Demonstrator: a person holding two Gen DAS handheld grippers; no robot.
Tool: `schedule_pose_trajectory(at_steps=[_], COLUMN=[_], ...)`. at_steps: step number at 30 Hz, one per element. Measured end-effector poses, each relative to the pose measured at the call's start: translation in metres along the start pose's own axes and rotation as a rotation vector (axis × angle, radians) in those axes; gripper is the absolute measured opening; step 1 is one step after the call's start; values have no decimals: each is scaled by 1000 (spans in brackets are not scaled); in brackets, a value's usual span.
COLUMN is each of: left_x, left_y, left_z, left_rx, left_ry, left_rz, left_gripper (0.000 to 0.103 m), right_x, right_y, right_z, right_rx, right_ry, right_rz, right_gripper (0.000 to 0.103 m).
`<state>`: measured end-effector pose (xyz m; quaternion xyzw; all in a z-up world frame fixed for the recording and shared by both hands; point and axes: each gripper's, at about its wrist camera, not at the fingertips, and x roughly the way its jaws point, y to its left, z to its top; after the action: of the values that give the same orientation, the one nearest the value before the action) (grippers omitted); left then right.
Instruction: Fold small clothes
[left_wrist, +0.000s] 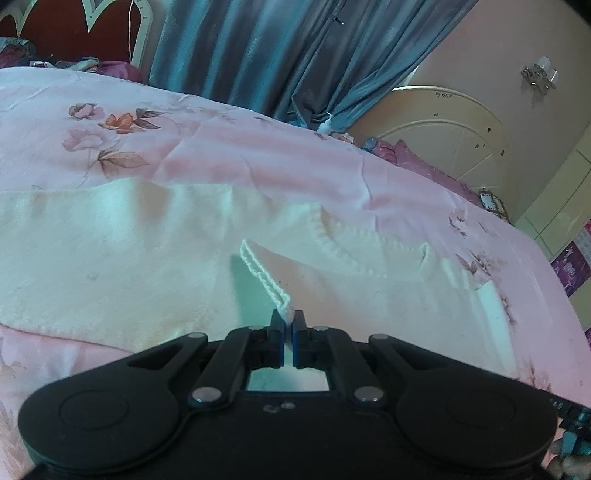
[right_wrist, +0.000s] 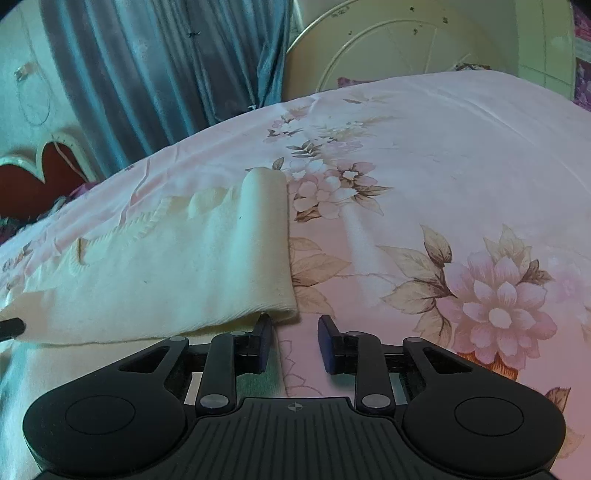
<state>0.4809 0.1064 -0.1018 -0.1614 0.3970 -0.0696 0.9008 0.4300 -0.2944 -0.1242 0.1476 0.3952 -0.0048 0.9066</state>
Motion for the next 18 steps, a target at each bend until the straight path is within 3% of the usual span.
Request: schedule_pose_trajectory(at_steps=[4, 10, 11, 12, 18], left_x=[-2, 0, 0, 0, 2], left_y=[10, 18, 19, 21, 26], left_z=[4, 5, 5, 4, 0], left_rx=[-38, -18, -19, -21, -26], left_ry=[-29, -7, -10, -10, -5], left_rz=[17, 17, 22, 24, 26], left_gripper=[4, 4, 4, 4, 4], right_x=[-2, 3, 3, 3, 5], right_y=[5, 12, 12, 12, 11], right_z=[1, -2, -3, -4, -5], right_rx=[3, -20, -28, -35, -59], right_ry=[1, -2, -1, 1, 3], right_rz=[47, 15, 16, 21, 17], right_gripper=[27, 27, 20, 4, 1])
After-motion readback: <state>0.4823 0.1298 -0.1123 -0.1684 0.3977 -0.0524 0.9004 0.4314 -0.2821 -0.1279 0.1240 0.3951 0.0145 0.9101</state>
